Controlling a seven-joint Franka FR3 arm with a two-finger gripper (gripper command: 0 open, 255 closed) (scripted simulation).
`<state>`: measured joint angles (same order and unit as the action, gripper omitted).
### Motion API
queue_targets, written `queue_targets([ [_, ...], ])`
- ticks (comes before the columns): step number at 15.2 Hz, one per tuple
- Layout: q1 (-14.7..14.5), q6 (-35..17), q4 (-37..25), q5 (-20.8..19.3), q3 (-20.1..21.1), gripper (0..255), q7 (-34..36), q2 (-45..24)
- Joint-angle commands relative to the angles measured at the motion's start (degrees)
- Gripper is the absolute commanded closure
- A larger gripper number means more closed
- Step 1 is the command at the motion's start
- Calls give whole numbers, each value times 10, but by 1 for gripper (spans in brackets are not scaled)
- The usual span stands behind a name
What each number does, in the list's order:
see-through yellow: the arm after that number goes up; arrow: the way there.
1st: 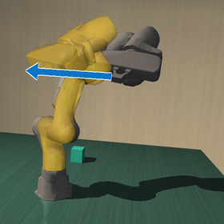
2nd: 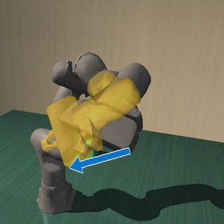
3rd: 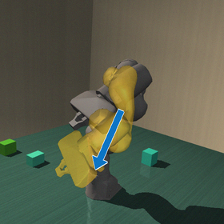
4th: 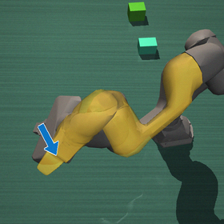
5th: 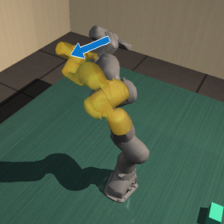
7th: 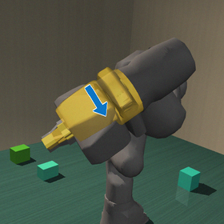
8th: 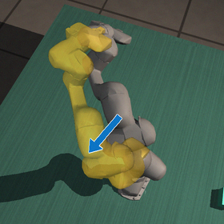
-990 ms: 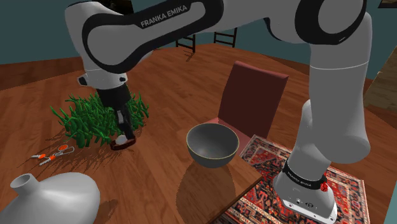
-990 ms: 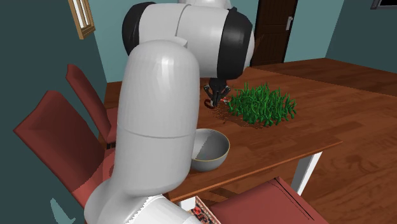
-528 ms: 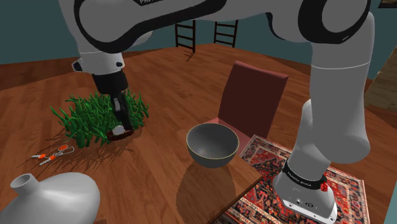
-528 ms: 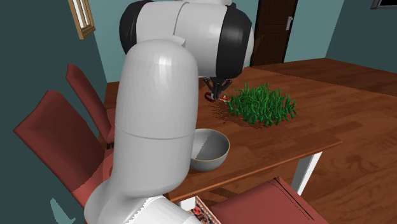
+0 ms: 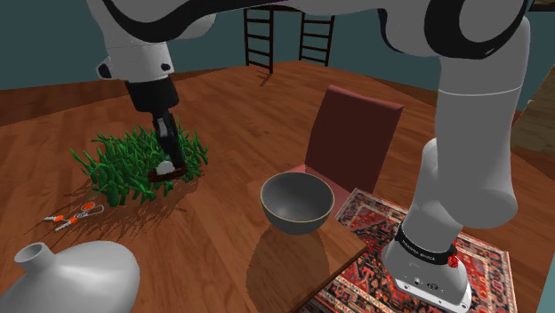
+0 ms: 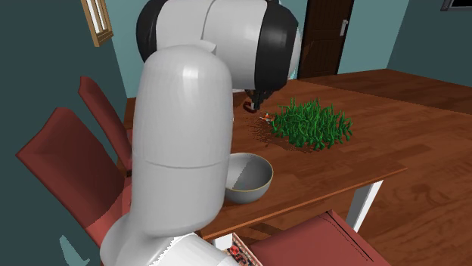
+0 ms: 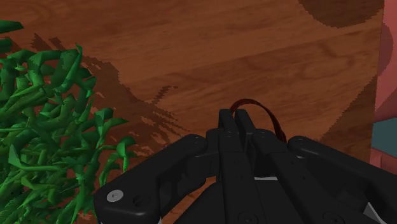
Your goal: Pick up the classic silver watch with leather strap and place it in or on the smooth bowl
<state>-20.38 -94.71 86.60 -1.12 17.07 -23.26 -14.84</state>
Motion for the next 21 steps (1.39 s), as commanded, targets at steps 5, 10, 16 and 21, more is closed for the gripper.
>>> queue_targets([
  [5, 28, -29, 164, 37, -8, 255, -39, 139],
  [10, 39, -36, 288, 64, -25, 255, -78, 258],
  [16, 43, -20, 411, 80, -55, 255, -121, 396],
  [21, 43, 11, 492, 78, -83, 255, -153, 506],
])
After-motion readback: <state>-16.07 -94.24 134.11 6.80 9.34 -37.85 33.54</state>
